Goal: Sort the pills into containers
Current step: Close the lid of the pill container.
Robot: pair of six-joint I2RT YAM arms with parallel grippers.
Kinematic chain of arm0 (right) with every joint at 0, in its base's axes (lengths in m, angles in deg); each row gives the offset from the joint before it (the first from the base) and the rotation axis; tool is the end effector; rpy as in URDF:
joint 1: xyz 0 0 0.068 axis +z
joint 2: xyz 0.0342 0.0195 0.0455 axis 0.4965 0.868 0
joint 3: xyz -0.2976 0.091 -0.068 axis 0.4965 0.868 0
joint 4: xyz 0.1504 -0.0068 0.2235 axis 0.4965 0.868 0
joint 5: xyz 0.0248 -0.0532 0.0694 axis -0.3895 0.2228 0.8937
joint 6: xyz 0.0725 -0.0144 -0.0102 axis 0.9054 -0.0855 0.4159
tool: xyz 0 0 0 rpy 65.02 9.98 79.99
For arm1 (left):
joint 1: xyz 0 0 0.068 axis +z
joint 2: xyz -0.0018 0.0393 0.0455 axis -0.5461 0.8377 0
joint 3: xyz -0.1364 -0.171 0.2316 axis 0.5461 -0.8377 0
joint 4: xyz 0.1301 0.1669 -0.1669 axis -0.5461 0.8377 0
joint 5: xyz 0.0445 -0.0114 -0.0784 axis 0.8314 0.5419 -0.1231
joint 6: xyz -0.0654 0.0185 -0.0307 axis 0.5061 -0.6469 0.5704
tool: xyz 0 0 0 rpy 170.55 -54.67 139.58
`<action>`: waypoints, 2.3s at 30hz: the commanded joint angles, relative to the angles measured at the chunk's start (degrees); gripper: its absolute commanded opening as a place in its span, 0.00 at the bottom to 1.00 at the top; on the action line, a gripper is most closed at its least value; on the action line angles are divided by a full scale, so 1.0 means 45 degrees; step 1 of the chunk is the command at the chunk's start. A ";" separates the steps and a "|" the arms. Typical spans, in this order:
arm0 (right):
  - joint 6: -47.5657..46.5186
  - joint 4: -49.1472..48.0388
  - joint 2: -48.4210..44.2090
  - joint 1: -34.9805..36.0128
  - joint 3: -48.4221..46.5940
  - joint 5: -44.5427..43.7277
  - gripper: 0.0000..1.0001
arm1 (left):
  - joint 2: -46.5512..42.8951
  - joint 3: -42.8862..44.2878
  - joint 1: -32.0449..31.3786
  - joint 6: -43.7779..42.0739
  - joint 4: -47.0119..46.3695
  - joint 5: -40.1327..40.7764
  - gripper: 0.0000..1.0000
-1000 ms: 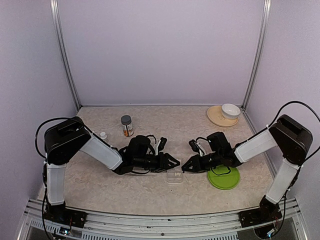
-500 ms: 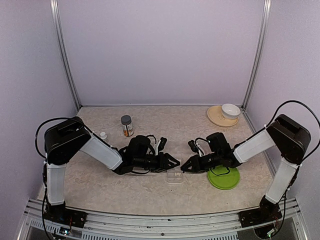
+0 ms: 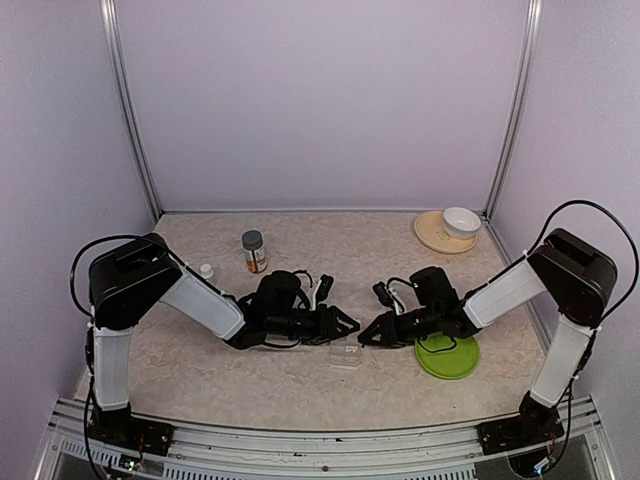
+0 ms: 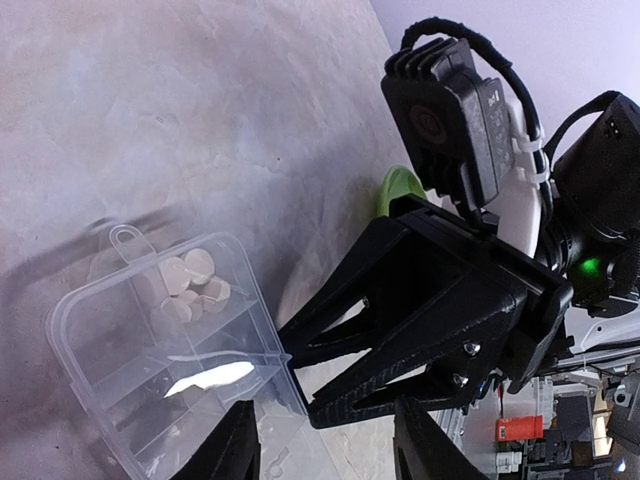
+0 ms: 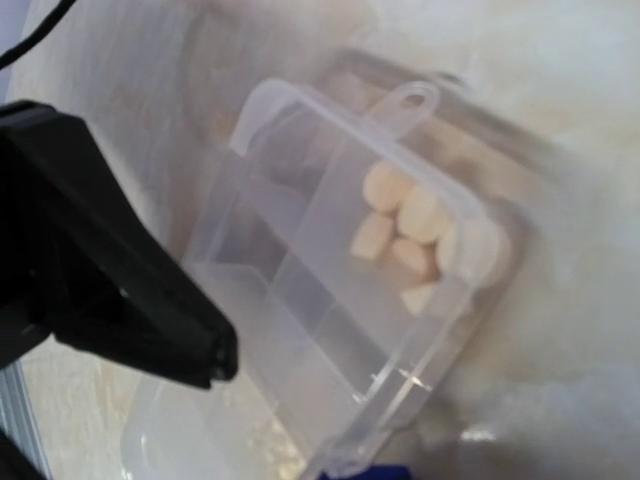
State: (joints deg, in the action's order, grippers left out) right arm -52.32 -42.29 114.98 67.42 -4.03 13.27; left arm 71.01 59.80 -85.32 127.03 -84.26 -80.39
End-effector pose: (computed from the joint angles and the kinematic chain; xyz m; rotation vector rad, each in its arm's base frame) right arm 0.2473 0.2366 0.1286 -0.3629 2.5159 1.3178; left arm 0.2572 -0.3756 0.1294 0.3380 2.3134 -1.5077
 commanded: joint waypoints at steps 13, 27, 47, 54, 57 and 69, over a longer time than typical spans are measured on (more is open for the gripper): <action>0.0070 0.0142 0.0596 0.0285 -0.0303 -0.0188 0.31 | -0.0234 -0.0224 -0.0074 -0.0368 0.1143 0.0622 0.48; -0.0023 0.0331 0.0810 0.0461 -0.0366 -0.0657 0.27 | -0.1326 -0.0088 -0.0132 -0.0899 0.2071 0.1520 0.53; 0.0017 0.0268 0.0731 0.0501 -0.0349 -0.0674 0.28 | -0.2061 0.0715 -0.0647 -0.2314 0.6756 0.5246 0.54; 0.0080 0.0211 0.0733 0.0501 -0.0319 -0.0680 0.28 | -0.2616 0.0492 -0.0737 -0.2340 0.6845 0.5936 0.54; 0.0061 0.0207 0.0721 0.0501 -0.0334 -0.0679 0.28 | -0.2519 0.0533 -0.0738 -0.2352 0.6941 0.5877 0.53; 0.0095 0.0201 0.0598 0.0491 -0.0354 -0.0613 0.29 | -0.1802 0.0366 -0.0757 -0.1888 0.6231 0.4762 0.40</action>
State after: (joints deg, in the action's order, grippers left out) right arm -51.73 -43.22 116.79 68.99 -5.61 11.74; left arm 61.76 62.18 -88.27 118.11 -54.31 -56.78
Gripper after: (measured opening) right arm 0.284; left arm 0.428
